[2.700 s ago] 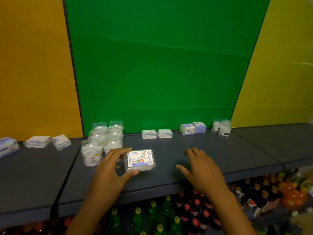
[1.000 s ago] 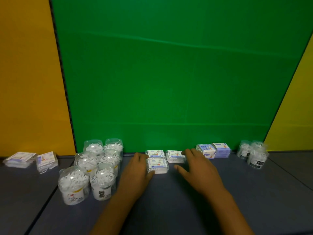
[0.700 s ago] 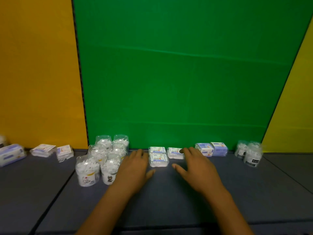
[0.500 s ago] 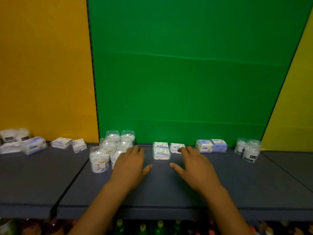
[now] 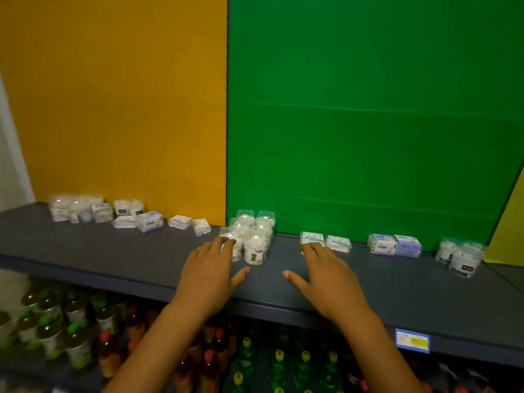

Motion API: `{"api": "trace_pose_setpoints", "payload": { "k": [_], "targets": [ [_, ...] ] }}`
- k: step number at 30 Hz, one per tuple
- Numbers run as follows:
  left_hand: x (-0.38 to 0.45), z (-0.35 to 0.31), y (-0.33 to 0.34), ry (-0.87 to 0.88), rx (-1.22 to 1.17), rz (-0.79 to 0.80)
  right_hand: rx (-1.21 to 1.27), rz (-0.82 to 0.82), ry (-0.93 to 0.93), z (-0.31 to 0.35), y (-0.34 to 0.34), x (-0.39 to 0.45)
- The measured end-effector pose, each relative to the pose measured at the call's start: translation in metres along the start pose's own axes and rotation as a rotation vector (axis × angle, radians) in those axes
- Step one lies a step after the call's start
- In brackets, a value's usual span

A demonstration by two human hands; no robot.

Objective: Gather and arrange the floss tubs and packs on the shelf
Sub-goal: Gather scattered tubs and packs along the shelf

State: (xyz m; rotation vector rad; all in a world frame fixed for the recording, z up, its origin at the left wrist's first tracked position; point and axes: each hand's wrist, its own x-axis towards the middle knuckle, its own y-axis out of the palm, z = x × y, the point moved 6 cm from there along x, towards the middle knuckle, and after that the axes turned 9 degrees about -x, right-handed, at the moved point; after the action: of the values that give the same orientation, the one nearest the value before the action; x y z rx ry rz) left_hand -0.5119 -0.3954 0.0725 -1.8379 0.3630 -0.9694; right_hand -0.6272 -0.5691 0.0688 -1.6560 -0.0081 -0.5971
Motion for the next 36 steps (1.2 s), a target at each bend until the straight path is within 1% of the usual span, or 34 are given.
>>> {"api": "trace_pose_setpoints", "payload": {
  "k": [5,9,19,21,28,36],
  "targets": [
    [-0.024,0.051,-0.028,-0.091,0.032,-0.027,0.02,-0.007,-0.078,0.054,-0.003,0.014],
    [-0.042,0.102,-0.048,-0.141,0.022,-0.04,0.03,-0.034,-0.14,0.11,-0.002,0.032],
    [-0.066,0.258,-0.1,-0.251,0.111,-0.078,0.075,-0.07,-0.228,0.266,0.004,0.089],
    [-0.07,0.285,-0.104,-0.254,0.121,-0.074,0.086,-0.084,-0.229,0.292,0.009,0.101],
    [-0.086,0.371,-0.112,-0.308,0.096,-0.066,0.125,-0.052,-0.249,0.378,0.033,0.132],
    [-0.081,0.444,-0.114,-0.365,0.085,-0.099,0.149,-0.053,-0.294,0.441,0.056,0.177]
  ]
}}
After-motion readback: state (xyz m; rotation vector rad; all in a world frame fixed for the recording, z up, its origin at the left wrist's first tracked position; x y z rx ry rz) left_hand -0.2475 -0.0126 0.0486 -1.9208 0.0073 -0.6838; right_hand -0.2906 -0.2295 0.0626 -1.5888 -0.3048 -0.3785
